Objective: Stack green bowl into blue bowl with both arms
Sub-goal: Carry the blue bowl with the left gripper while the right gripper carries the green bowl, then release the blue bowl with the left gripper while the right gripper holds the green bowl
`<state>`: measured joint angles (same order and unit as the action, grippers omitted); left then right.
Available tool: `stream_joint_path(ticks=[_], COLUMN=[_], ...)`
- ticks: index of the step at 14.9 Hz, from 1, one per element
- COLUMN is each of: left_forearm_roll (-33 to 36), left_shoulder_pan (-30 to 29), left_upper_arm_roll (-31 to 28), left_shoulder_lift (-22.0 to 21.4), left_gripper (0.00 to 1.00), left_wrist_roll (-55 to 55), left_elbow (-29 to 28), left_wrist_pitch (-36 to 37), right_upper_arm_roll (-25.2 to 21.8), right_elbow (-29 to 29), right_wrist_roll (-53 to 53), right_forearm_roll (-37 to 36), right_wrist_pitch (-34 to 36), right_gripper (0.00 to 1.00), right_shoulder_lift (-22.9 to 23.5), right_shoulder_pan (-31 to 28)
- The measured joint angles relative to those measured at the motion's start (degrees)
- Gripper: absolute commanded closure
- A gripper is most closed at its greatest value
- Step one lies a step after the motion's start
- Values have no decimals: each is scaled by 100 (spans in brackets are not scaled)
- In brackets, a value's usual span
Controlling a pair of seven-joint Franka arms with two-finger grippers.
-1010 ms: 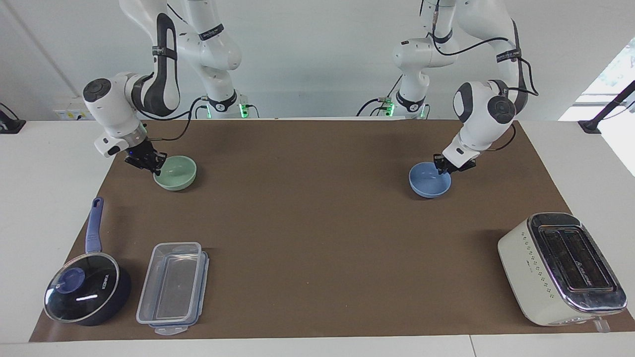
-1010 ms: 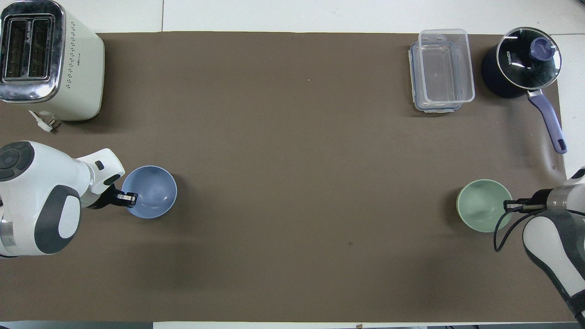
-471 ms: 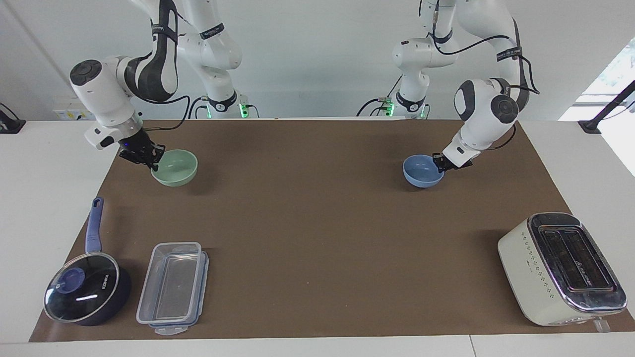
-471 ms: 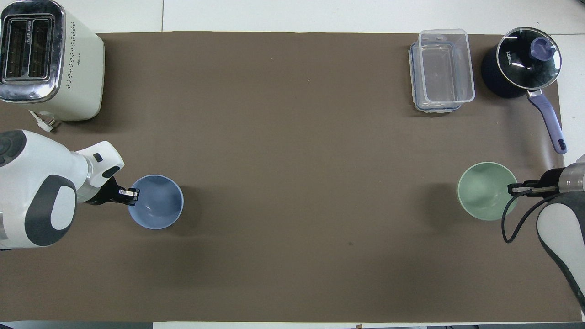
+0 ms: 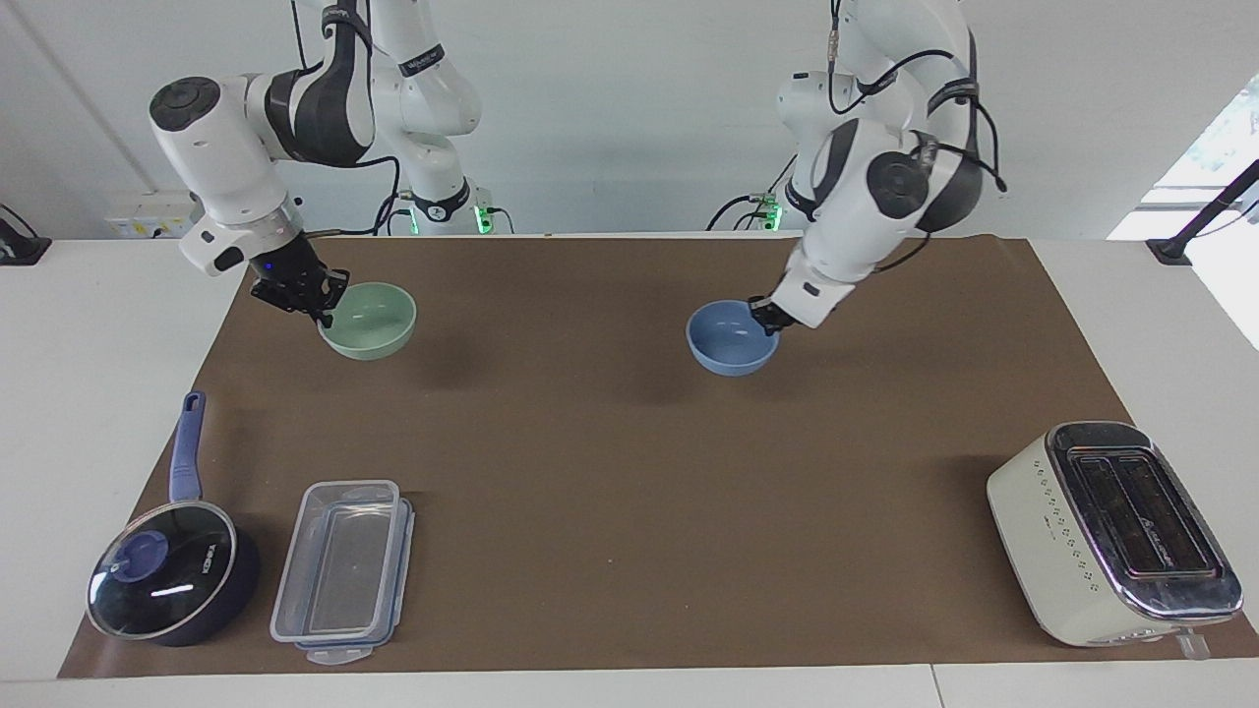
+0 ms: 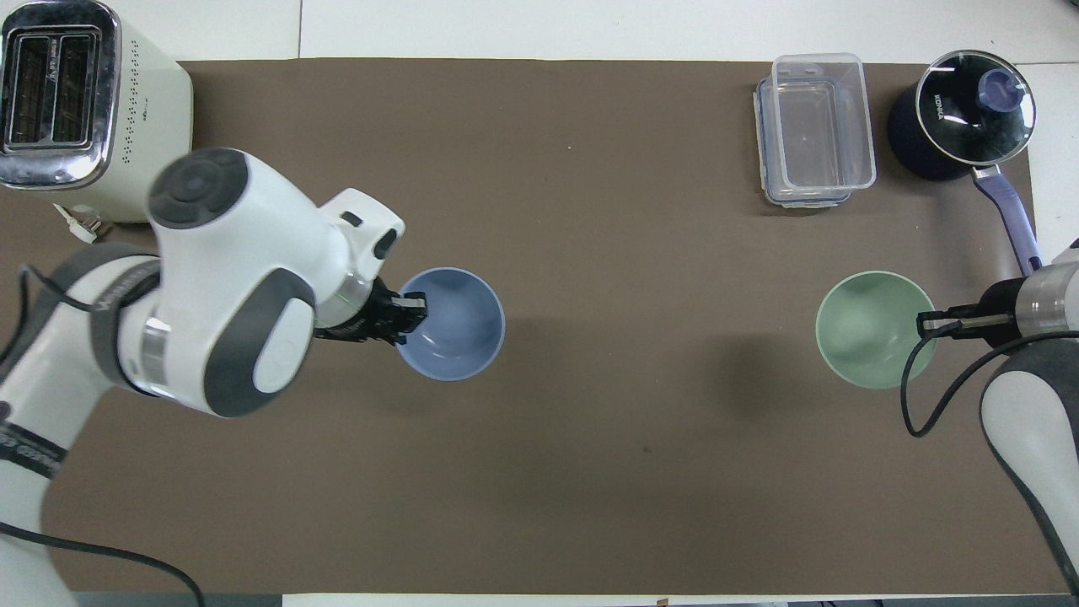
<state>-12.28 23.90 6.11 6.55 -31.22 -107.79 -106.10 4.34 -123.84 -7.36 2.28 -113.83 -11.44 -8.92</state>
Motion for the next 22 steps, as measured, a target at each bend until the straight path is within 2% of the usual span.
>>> stream_joint_path(ticks=[3,8,11,12,13,17,19,22], left_forearm_roll=[-462,-596,-607,-608,-608,-610,-611,-606], left_shoulder_pan=[659,820,919,920,920,874,544,-366], left_upper_arm_roll=[11,8,8,7,7,-20,-48,-129], left_shoulder_lift=[419,997,1142,1153,1153,1082,766,54], left_gripper=[100,100,100,22,0,0,0,0], left_wrist_roll=[-452,-465,-466,-466,-466,-465,-372,189], left_elbow=[-13,-17,-51,-53,-52,-43,5,42], left_wrist_pitch=[-414,-844,-1101,-1114,-1114,-1043,-632,116], right_upper_arm_roll=[39,60,66,65,64,64,67,66], right_elbow=[324,743,776,776,776,774,773,771], right_wrist_roll=[926,2291,2581,2583,2598,2889,2979,2982], right_forearm_roll=[1,16,448,563,602,625,707,803], right_wrist_pitch=[323,627,617,589,552,382,216,-9], right_gripper=[100,100,100,100,100,100,100,100], right_shoulder_lift=[4,126,172,183,197,347,474,716], right_shoulder_pan=[611,1489,1799,1850,1906,2265,2447,2661])
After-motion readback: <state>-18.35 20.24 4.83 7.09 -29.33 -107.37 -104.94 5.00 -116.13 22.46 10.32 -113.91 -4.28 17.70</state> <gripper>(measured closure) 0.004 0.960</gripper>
